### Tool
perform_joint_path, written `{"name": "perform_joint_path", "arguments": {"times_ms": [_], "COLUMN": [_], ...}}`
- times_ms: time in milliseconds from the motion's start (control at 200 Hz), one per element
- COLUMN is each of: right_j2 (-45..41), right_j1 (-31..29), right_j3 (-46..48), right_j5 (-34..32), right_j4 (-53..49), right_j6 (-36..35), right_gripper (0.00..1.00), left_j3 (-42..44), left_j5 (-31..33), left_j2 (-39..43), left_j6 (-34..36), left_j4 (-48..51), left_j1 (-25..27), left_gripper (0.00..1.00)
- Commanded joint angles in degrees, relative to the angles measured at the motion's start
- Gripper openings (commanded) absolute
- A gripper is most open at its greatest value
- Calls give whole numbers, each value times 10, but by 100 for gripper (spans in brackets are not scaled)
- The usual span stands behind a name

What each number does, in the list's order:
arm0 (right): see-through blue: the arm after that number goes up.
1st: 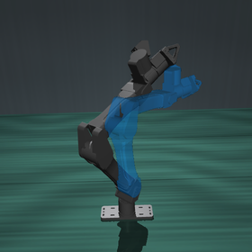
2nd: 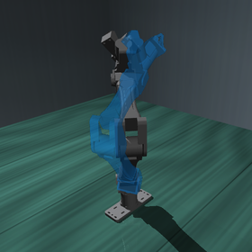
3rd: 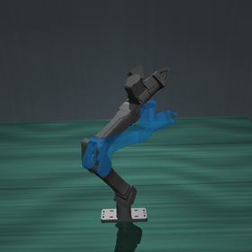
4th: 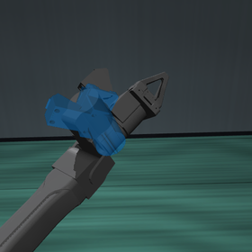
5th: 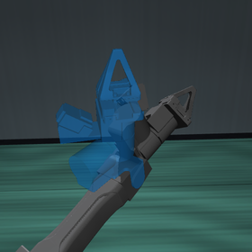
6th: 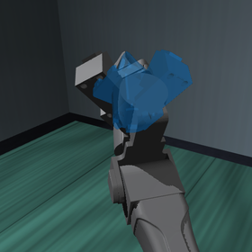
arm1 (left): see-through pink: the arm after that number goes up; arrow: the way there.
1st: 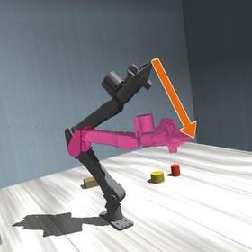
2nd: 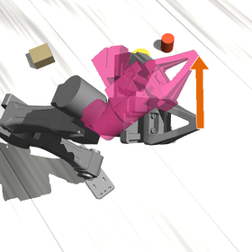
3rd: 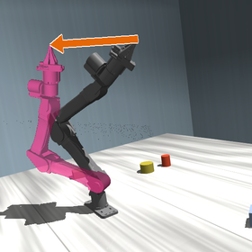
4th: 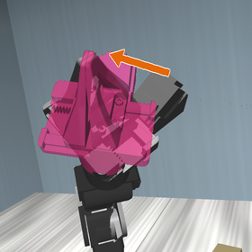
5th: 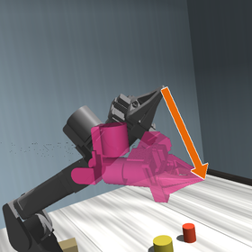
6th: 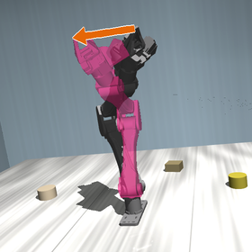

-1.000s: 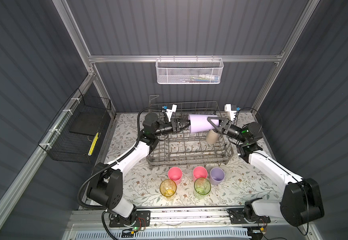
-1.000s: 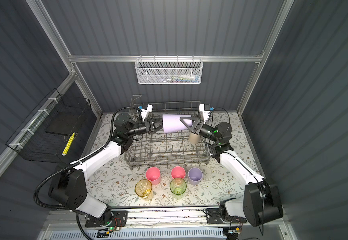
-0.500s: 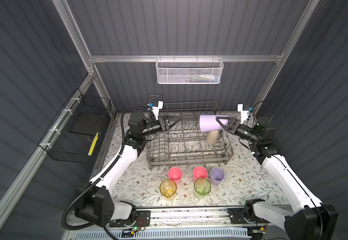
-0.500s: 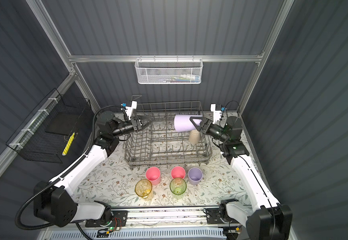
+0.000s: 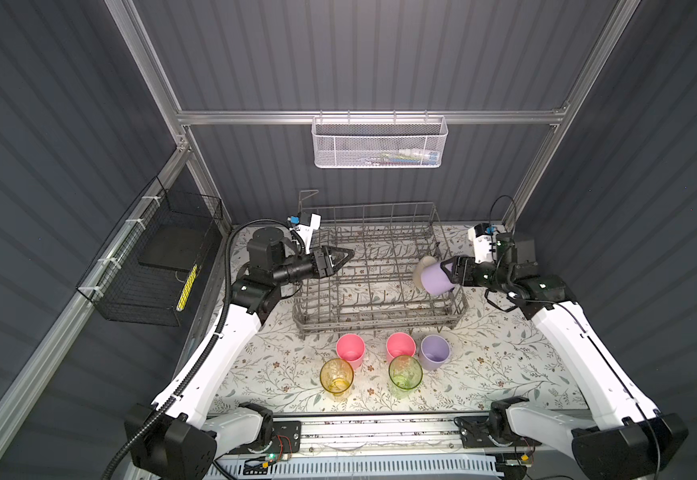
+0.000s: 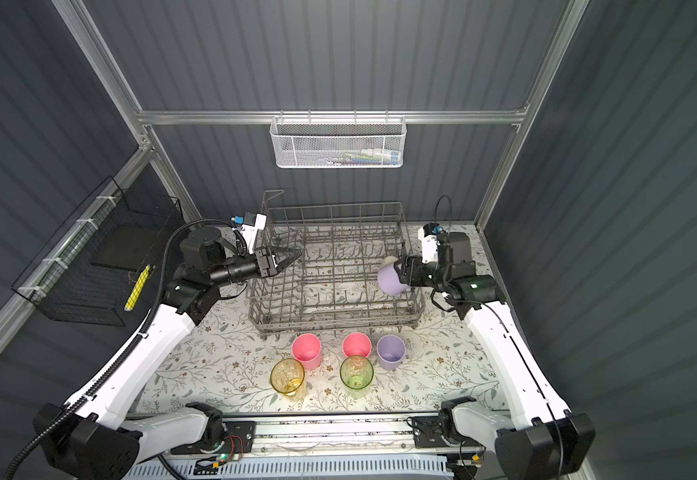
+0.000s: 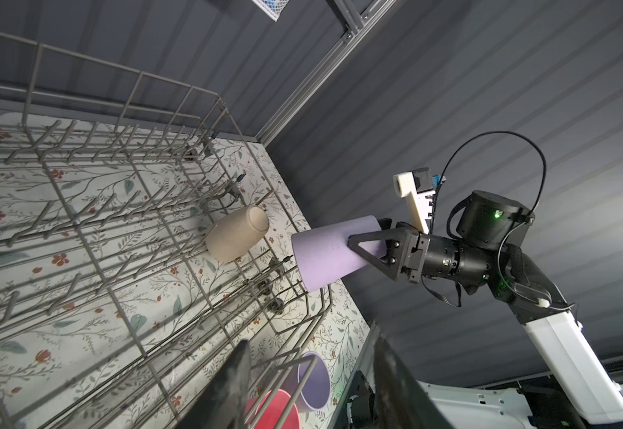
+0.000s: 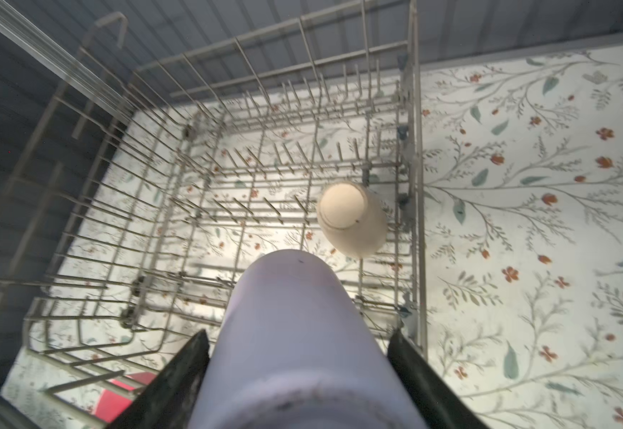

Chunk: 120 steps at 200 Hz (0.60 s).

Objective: Load the cups into the dish rack
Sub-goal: 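Lower the lavender cup mouth-down into the rack beside the cream cup with the right gripper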

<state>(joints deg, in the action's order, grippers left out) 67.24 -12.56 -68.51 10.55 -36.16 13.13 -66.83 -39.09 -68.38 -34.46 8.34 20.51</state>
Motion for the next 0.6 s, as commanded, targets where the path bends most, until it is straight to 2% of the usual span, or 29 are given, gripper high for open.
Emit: {"name": "perform_joint_path", "arguments": {"times_ms": [0, 165, 595], "right_j2": [7, 25, 69], "right_j1": [-13, -22, -37], "right_j3": [-16, -16, 2], "right_j5": [-66, -89, -93], "right_j4": [-41, -38, -2], "right_j6": [-35, -38, -36], "right_gripper": [27, 27, 28], "left_j3": [2, 5, 12], "left_j5": [16, 20, 22], "left_j2": [20, 25, 30], "left_j6": [30, 37, 45], "left_j4": [36, 45, 52], "left_j1": [-2, -2, -2], "left_gripper": [56, 57, 57]}}
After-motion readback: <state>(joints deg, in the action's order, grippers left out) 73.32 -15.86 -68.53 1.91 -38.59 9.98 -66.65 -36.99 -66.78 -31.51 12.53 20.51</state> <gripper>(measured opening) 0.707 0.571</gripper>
